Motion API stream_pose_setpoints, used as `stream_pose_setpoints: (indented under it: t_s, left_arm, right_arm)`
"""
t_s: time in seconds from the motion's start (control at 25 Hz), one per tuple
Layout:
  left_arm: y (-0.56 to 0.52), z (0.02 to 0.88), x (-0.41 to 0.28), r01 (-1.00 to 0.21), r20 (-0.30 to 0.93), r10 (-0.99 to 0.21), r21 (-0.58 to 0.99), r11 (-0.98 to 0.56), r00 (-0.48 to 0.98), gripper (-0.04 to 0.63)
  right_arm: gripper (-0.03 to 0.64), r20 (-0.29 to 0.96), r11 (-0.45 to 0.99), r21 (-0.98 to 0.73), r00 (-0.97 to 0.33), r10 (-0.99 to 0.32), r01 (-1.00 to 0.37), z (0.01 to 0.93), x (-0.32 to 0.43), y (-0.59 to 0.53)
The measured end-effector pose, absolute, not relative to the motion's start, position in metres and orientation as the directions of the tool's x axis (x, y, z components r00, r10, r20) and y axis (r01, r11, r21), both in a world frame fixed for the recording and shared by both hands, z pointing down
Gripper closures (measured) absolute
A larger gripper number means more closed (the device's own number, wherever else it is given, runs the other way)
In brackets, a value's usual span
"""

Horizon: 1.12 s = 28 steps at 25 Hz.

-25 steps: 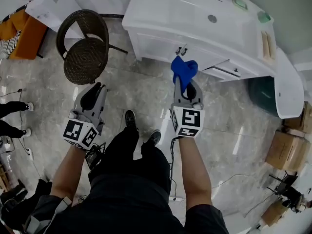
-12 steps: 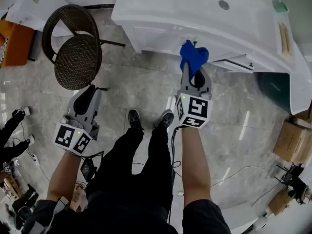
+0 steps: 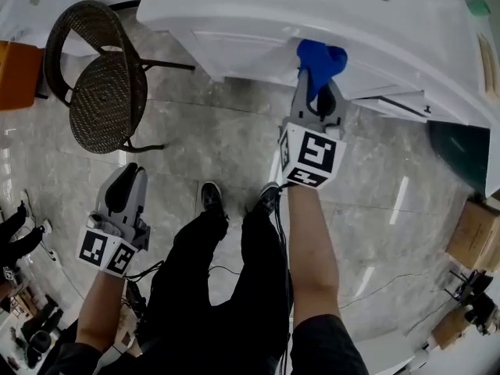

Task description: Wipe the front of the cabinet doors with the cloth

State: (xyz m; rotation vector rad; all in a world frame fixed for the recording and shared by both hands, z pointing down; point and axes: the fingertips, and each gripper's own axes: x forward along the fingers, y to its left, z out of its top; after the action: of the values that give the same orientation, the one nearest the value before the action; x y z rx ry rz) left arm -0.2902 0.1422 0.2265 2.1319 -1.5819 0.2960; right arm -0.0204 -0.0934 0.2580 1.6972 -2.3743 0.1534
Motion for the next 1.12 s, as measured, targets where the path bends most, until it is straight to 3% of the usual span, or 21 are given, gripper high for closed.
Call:
stream_pose_setpoints:
  t_s: [0.24,0.48,0.8,1.12]
  left_arm:
    - [0.151,0.247,-0.301,-0.948,0.491,-0.816,0.231,-0.217,0.306,0.528]
    - [0.145,0.25,-0.329,-0.961,0.484,-0.835,0.206,-0.183,0.263,0.528]
    - [0.126,0.281,-0.304,-0.952,0.491,-0.819,0.223,-0.21,0.296,0.528]
    - [0.104,0.295,-0.243,-0.917,0.475,-0.786,0.253,-0.309,0.396,0.528]
  right_arm:
    - [0.561,0.189,0.638,-0.015,-0.629,-0.754,-0.77,0.292,-0.18,-0.085]
    - [0.561,0.204,0.768,0.014,-0.75,-0.629,-0.641,0.333,-0.27,-0.086]
    - [0.561,0.211,0.661,0.014,-0.644,-0.736,-0.751,0.359,-0.199,-0.127]
    - [0.561,0.2,0.499,0.054,-0.48,-0.854,-0.865,0.357,-0.057,-0.141]
